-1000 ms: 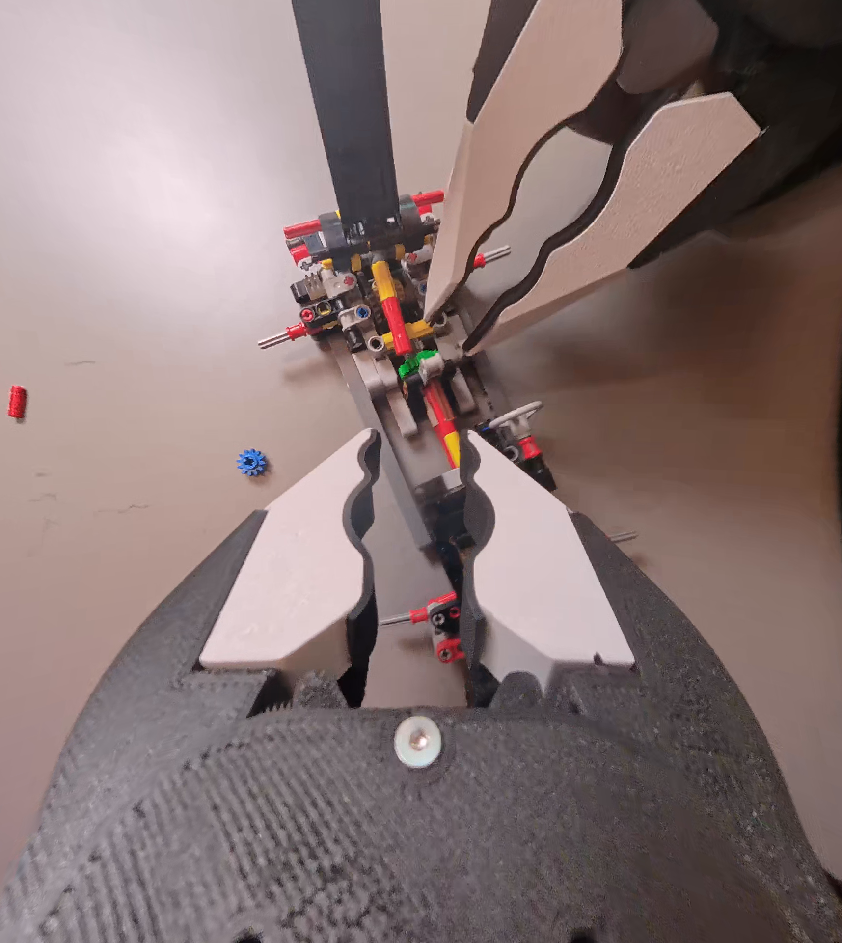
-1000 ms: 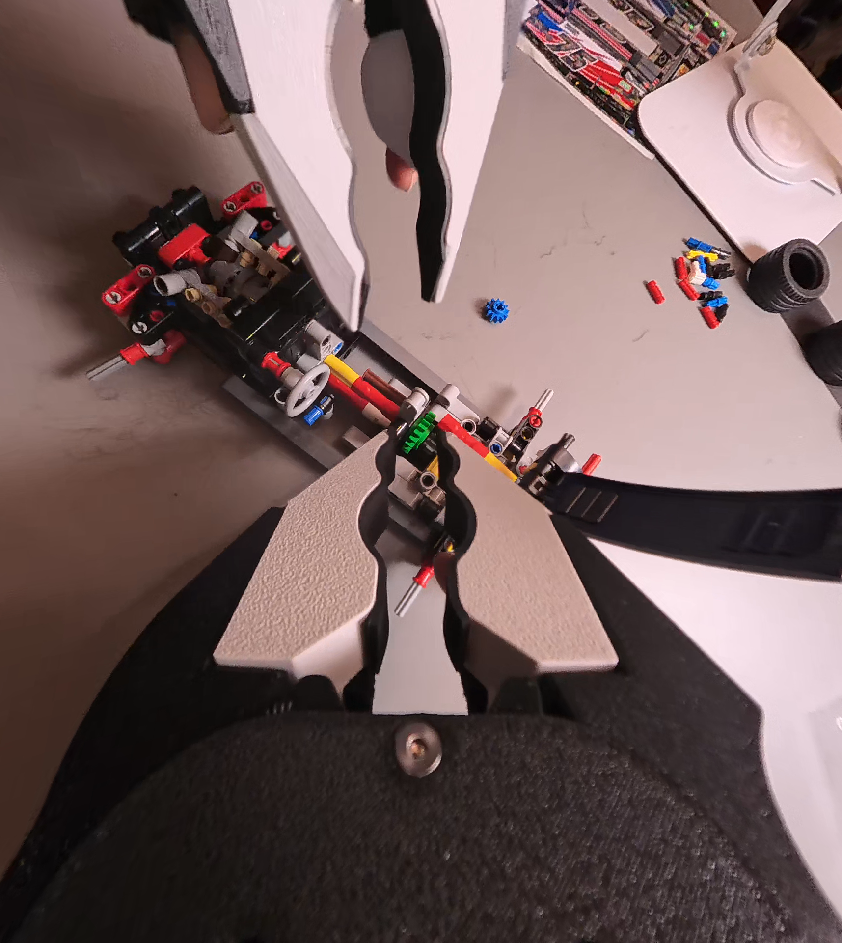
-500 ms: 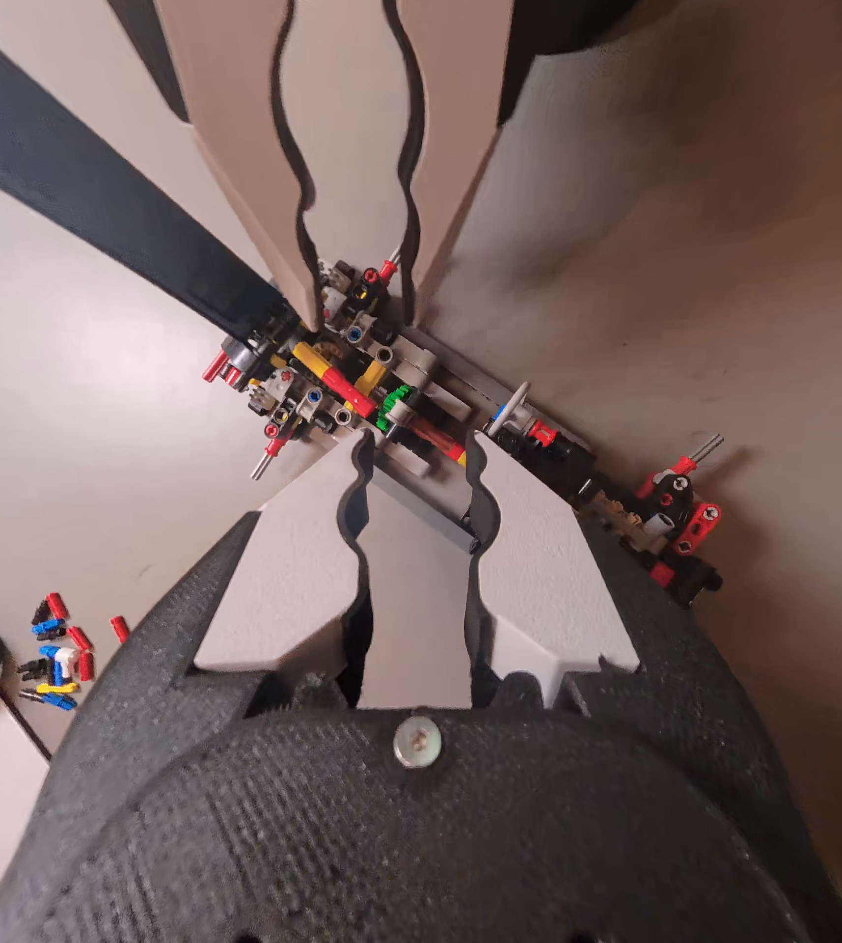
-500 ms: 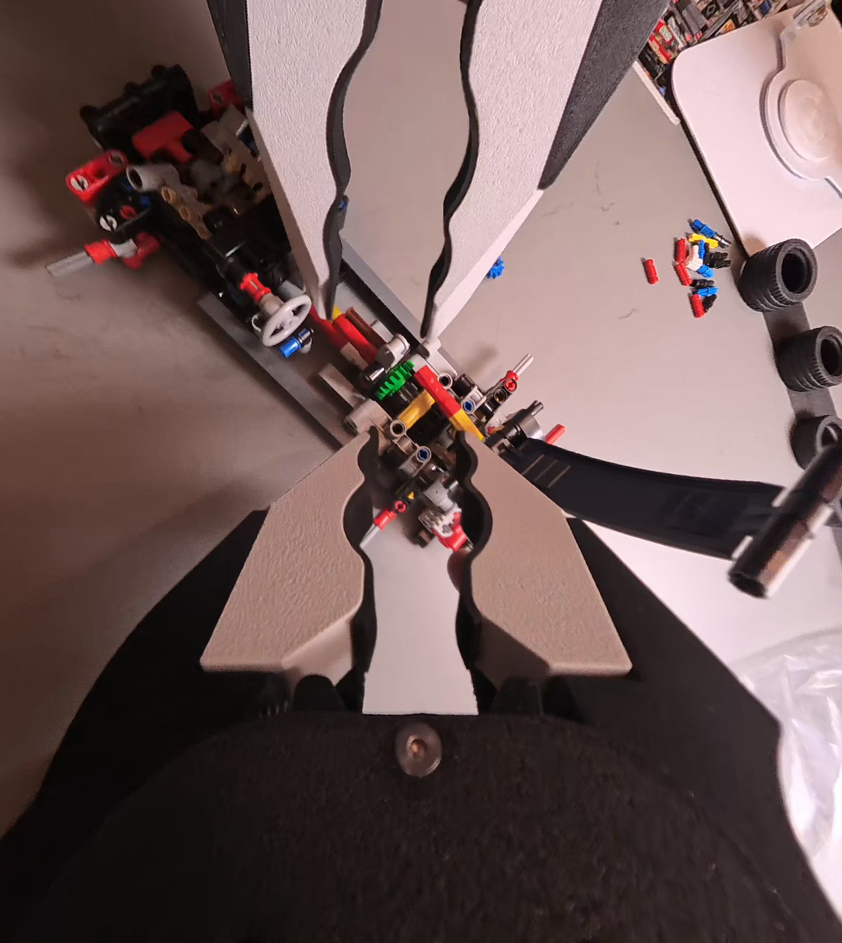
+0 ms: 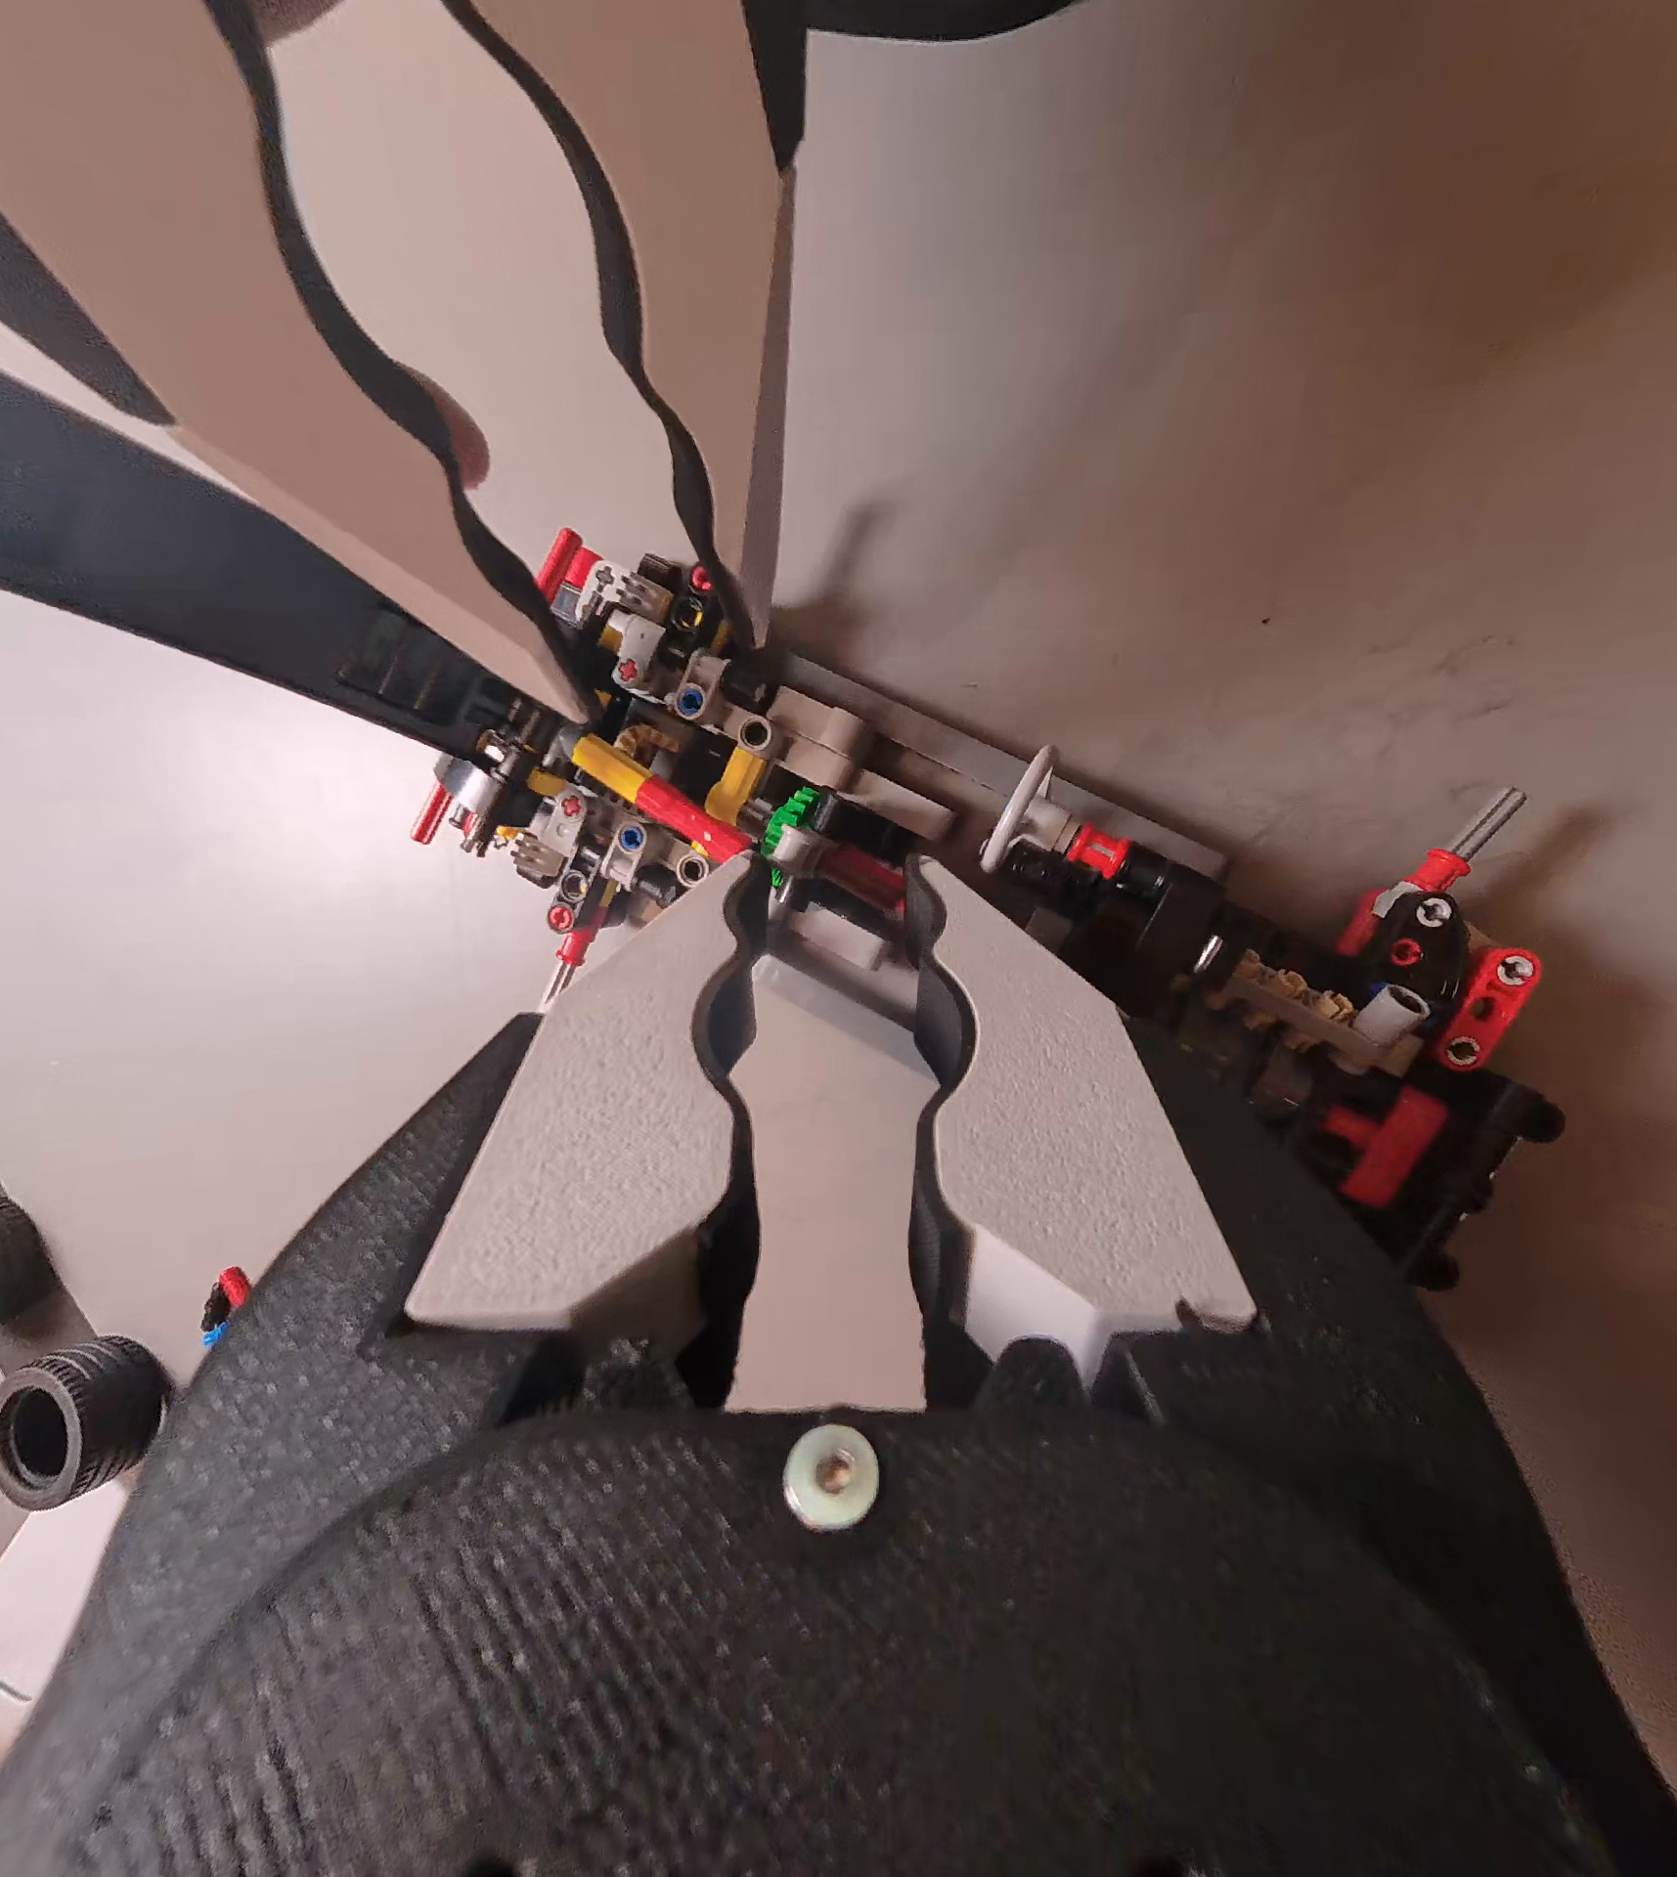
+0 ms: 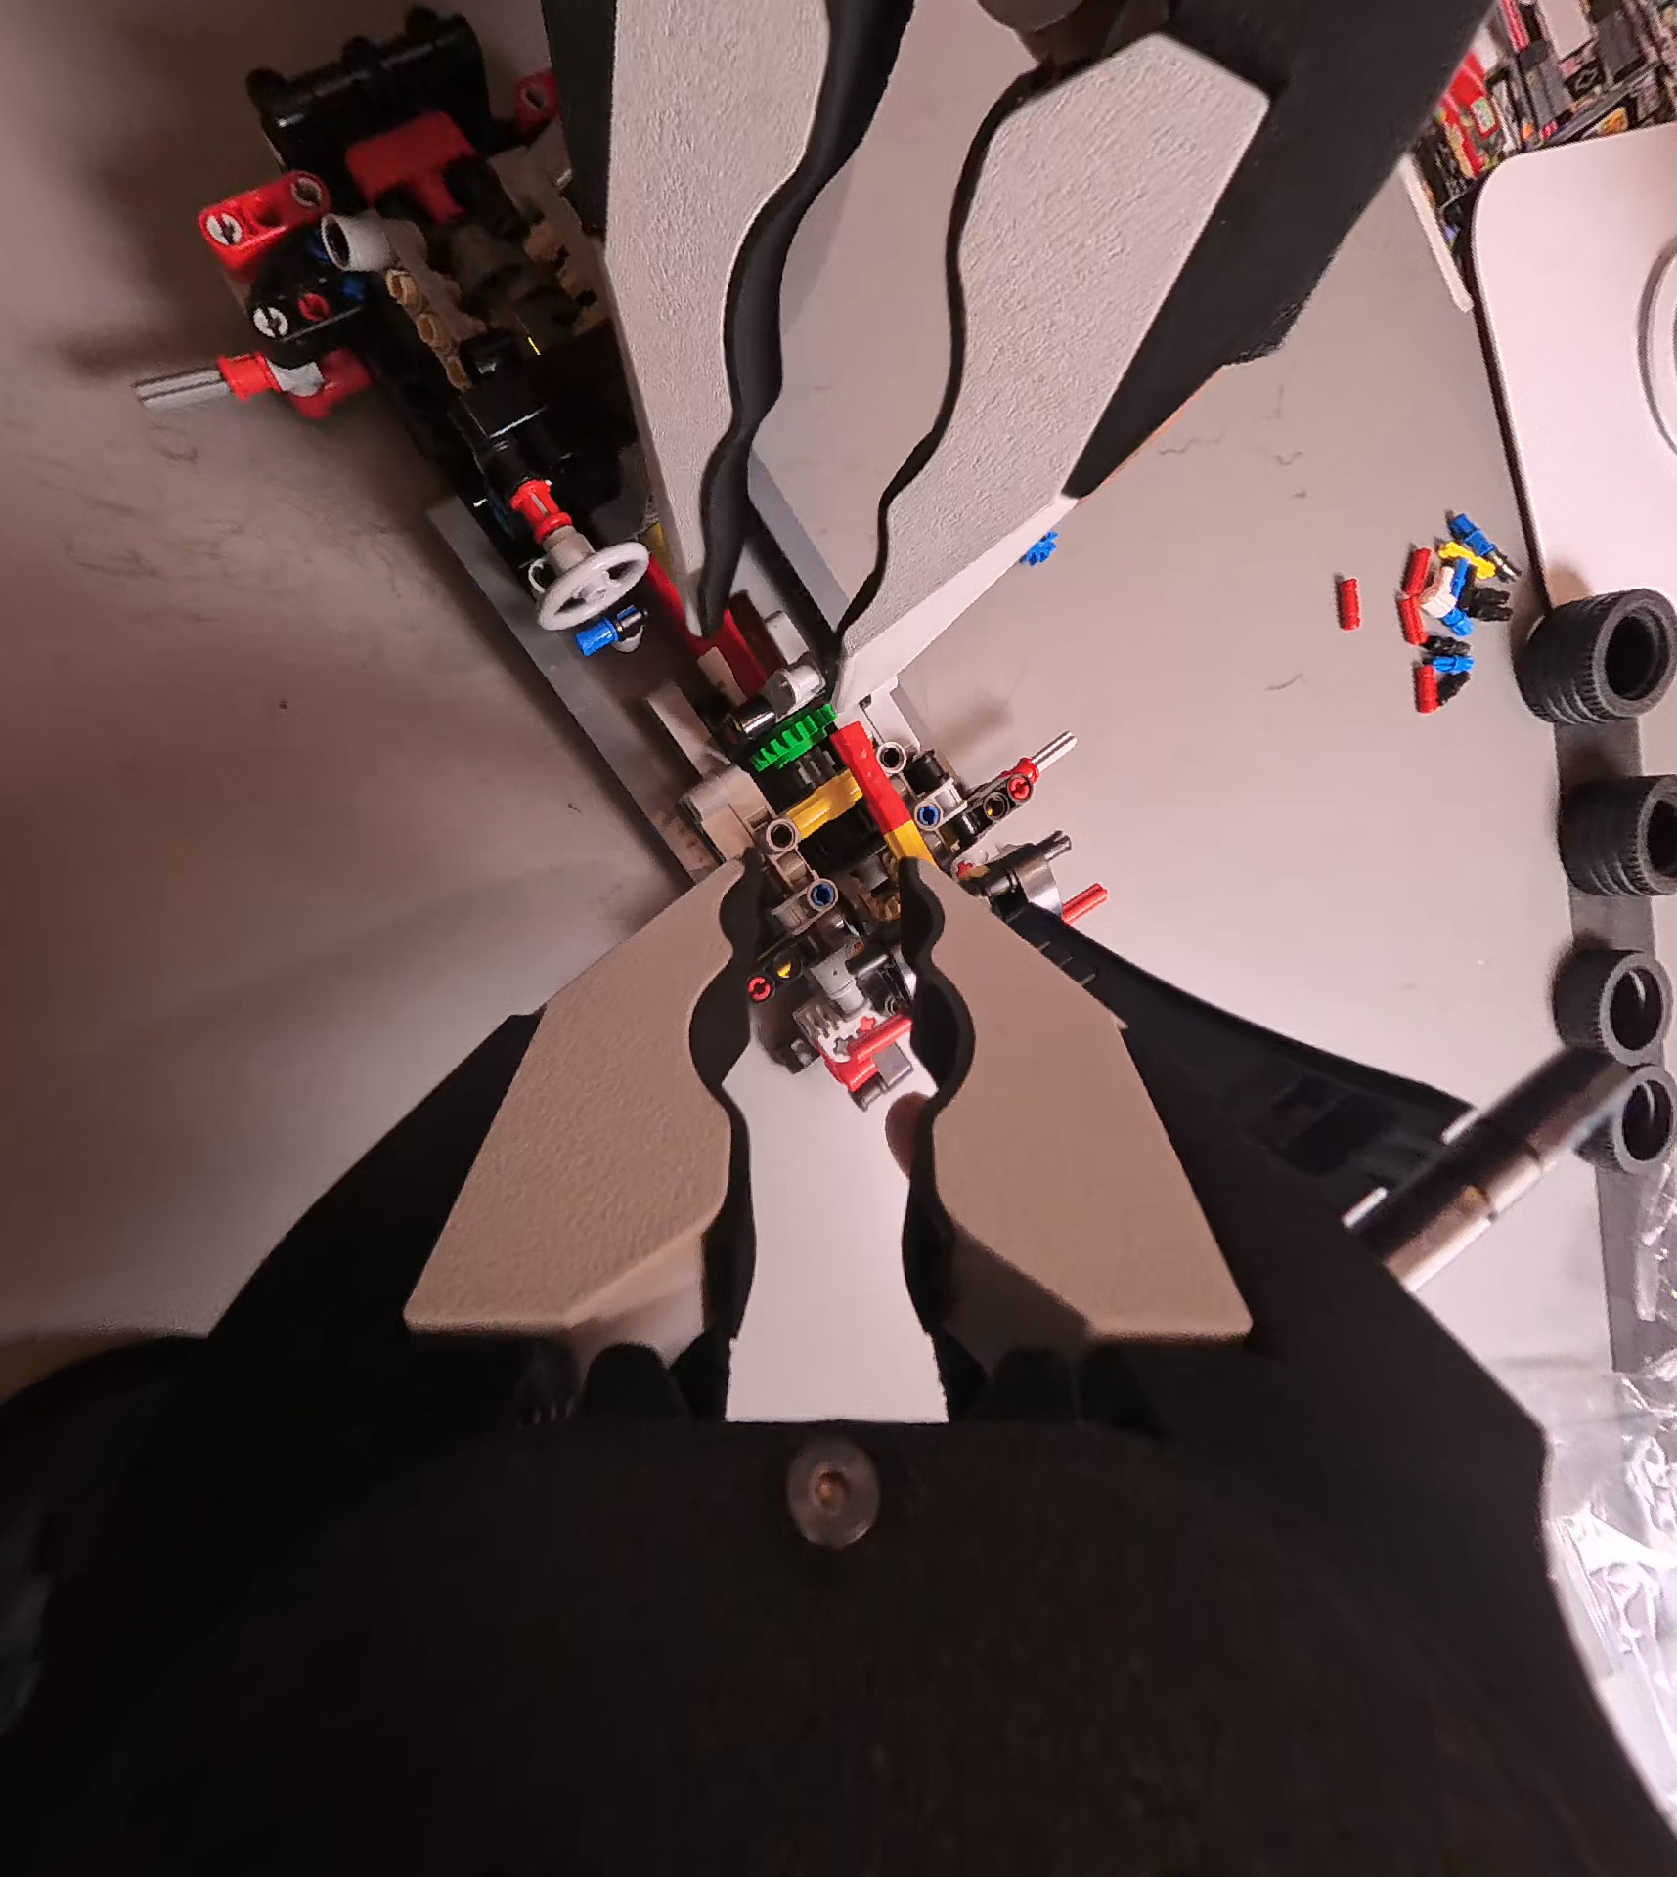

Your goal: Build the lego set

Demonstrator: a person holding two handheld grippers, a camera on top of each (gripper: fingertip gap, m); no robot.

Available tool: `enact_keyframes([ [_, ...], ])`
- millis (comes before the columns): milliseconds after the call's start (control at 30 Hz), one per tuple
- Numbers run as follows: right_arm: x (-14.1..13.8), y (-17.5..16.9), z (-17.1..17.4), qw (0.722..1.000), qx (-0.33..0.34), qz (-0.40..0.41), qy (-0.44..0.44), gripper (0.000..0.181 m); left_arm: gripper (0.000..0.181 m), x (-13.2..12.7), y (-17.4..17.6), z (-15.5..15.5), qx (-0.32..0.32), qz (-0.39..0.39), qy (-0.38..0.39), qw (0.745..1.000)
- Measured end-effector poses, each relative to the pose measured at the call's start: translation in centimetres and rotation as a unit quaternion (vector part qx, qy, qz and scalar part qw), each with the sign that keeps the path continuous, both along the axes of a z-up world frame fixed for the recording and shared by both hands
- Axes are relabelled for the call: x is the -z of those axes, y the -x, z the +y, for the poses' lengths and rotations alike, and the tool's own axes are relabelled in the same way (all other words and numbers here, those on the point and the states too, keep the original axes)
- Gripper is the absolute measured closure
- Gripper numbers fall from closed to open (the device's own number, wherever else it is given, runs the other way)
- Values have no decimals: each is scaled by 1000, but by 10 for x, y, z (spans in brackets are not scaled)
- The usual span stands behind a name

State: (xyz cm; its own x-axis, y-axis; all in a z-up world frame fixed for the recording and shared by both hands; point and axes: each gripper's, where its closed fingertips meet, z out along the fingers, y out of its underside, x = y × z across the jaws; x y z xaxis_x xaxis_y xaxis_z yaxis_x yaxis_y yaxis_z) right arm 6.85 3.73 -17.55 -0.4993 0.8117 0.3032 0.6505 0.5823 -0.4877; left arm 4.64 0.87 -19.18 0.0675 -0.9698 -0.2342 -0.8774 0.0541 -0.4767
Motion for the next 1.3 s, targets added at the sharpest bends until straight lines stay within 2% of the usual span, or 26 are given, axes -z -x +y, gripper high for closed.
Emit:
enact_keyframes([
  [267,7,9,1,998,-13,-32,-59,162,155,-2,5,2,-26,-19,-10,999],
  [333,5,11,1,997,-18,-31,-67,163,148,-6,9,3,-48,-35,-4,998],
  [467,3,15,4,994,-29,-38,-101,166,147,-15,31,10,-106,-83,15,991],
  [600,10,12,5,985,-43,-87,-142,170,151,4,70,26,-193,-60,33,979],
  [733,13,12,5,975,-60,-119,-179,167,152,24,88,35,-227,-41,37,972],
  [1133,20,20,12,954,-83,-138,-252,162,169,34,85,44,-231,-81,55,968],
  [1233,21,25,15,955,-73,-118,-263,174,169,33,84,44,-226,-92,31,969],
  [1300,20,27,16,958,-64,-89,-265,175,170,24,76,43,-211,-125,0,969],
])
